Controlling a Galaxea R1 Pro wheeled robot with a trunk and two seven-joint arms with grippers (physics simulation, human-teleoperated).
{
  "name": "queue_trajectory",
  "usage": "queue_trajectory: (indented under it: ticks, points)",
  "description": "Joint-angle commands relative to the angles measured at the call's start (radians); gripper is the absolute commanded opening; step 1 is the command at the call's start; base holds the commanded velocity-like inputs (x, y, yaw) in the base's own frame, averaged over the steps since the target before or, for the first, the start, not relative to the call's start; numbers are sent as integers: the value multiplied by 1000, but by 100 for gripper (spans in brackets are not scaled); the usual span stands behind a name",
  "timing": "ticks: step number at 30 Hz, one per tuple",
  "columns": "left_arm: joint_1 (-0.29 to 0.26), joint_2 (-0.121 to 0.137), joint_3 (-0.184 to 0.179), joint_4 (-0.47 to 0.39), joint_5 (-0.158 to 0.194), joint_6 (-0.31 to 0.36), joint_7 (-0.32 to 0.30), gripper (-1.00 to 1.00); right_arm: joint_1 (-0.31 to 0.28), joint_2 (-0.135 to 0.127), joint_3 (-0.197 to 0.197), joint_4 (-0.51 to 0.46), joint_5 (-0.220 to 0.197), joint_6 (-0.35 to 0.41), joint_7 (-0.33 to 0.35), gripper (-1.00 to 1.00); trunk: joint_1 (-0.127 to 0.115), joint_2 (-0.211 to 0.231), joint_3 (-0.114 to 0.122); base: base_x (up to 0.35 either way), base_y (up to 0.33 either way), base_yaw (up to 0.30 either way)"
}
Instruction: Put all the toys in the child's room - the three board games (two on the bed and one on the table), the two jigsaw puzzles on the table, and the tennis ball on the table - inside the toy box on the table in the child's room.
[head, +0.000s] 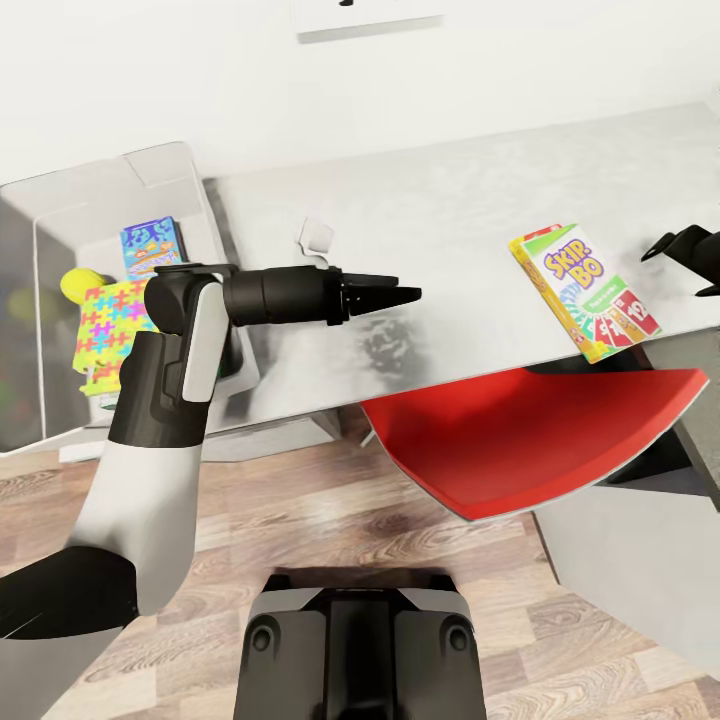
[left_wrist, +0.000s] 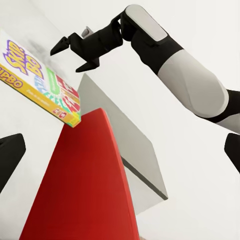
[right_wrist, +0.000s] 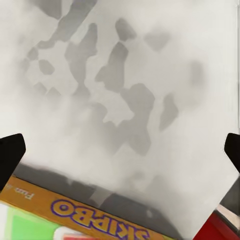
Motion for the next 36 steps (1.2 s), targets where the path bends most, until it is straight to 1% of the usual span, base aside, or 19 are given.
queue_trajectory:
  ticks: [1,14,23,30,36]
  points:
    - [-1,0,0,0,-1,4,-3,100,-1,-1,-2,0,-11,2,-10,100,1,-2,-1,0,-32,0]
    - [-1,-3,0,0,-1,4,-3,100,-1,-4,-2,1,-11,2,-8,100,1,-2,-1,0,-96,0]
    - [-1,-2,0,0,-2,4,-3,100,-1,-3,-2,48,-10,2,-8,100,1,-2,-1,0,-16,0]
    - [-1,-3,0,0,-1,4,-3,100,-1,-3,-2,64,-10,2,-8,100,1,-2,-1,-3,-2,0]
    - [-1,-2,-1,0,-1,4,-3,100,-1,-3,-2,67,-10,2,-8,100,1,-2,-1,-130,0,0]
